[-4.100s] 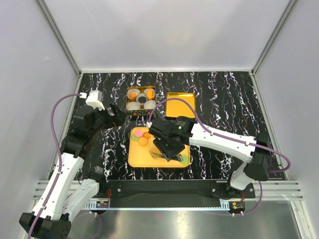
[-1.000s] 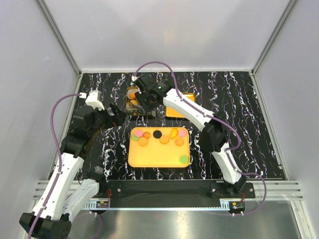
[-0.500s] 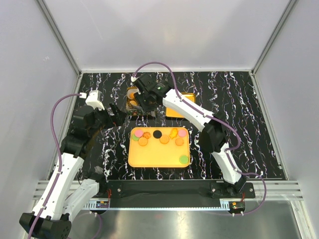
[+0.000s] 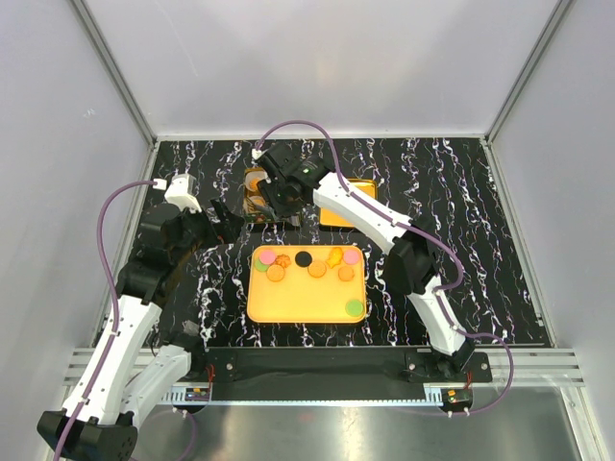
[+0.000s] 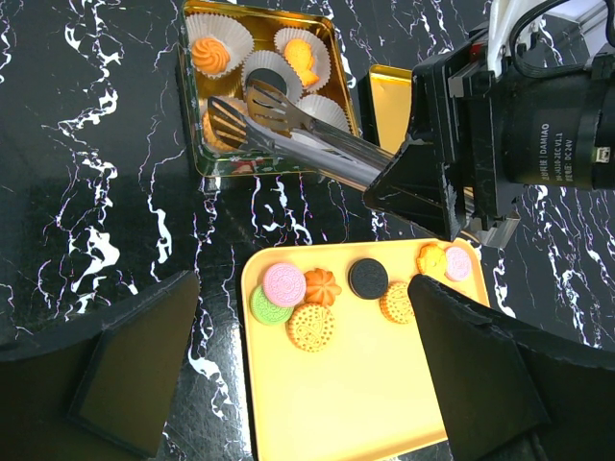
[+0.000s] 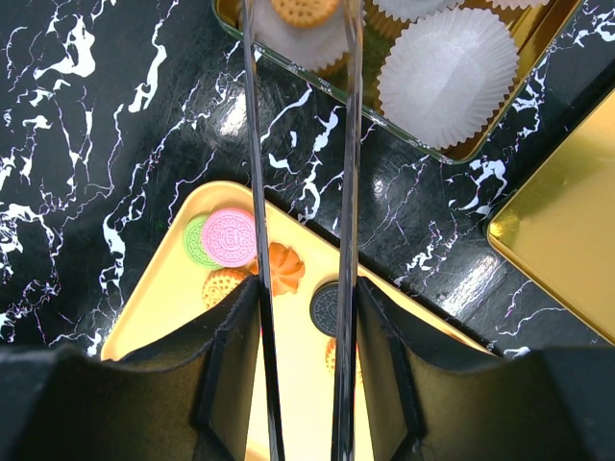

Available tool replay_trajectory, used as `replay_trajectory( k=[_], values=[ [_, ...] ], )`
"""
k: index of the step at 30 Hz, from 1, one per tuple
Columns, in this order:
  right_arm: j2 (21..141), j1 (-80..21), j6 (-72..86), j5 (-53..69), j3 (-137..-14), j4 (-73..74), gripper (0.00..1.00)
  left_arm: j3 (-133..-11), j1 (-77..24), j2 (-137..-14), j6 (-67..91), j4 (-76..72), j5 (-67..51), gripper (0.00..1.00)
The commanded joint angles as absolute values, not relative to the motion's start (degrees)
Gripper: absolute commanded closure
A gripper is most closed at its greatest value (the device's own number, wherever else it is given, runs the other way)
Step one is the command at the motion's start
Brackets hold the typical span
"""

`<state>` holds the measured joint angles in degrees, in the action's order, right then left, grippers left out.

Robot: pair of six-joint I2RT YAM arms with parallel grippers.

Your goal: Pack the cookies

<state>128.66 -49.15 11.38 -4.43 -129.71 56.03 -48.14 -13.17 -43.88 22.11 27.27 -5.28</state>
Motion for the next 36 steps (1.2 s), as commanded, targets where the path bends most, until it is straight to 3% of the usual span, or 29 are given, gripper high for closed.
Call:
replay_trajectory(
  k=[1, 24, 30, 36],
  values=[
    [126.91, -49.92, 11.60, -4.75, -130.08, 55.37, 0.51, -47.81, -12.83, -42.98, 22.32, 24.08, -6.33, 0.01],
    [117.43, -49.39, 9.84, -10.72, -135.97, 62.39, 0.53, -47.73, -12.48, -42.98, 22.41, 24.08, -6.33, 0.01],
    [106.01, -49.39, 11.42, -10.11, -125.00, 63.63, 0.53, -47.81, -12.48, -43.07, 22.41, 24.08, -6.33, 0.01],
    [92.22, -49.39, 14.41, -8.35, -106.46, 65.65, 0.52, -47.81, -12.48, -43.24, 22.41, 23.99, -6.42, 0.01]
  ],
)
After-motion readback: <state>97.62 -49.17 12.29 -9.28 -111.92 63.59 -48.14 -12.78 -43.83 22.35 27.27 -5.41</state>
